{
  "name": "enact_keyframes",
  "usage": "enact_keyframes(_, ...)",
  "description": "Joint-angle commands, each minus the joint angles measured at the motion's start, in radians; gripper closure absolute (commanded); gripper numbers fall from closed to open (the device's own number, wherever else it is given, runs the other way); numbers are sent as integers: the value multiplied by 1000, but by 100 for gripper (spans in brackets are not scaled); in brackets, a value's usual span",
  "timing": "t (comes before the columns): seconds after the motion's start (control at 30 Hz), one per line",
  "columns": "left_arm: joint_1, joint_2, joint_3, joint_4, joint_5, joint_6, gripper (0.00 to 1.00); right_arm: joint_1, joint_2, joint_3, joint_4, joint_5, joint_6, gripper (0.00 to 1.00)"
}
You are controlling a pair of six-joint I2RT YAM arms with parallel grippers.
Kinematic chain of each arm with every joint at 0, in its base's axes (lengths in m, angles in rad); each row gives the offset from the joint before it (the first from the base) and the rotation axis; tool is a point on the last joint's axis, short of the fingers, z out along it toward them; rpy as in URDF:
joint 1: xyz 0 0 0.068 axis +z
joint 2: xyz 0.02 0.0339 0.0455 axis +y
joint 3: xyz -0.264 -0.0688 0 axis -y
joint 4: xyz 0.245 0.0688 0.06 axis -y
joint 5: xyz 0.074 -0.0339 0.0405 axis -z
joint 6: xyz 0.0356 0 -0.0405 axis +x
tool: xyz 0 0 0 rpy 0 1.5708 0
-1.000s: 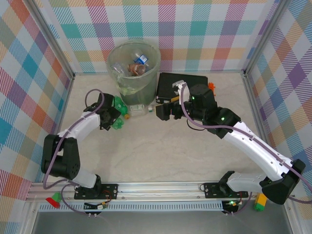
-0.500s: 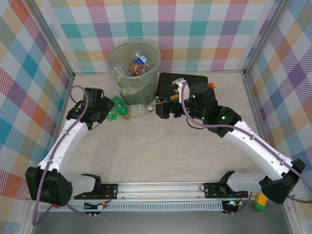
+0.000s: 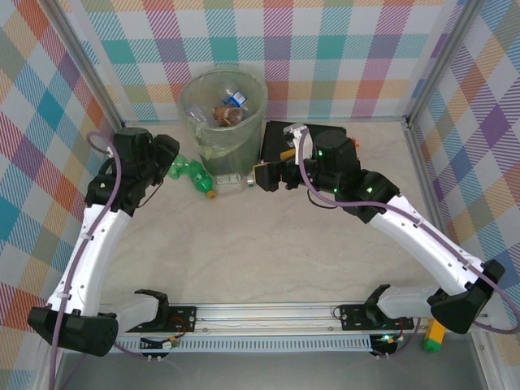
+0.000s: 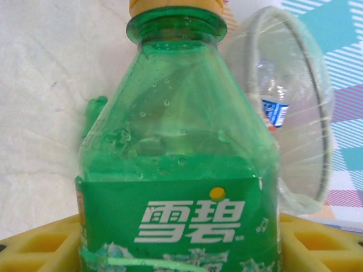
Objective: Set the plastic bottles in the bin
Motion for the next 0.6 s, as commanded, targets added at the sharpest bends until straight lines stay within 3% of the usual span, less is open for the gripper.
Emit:
enact_keyframes(0.0, -16, 21, 71, 2, 18, 9, 37, 5, 2, 40, 23, 3, -28, 1)
enact_keyframes(0.57, -142, 275, 324, 193, -22, -45, 39, 5, -94, -27, 3, 72, 12, 1)
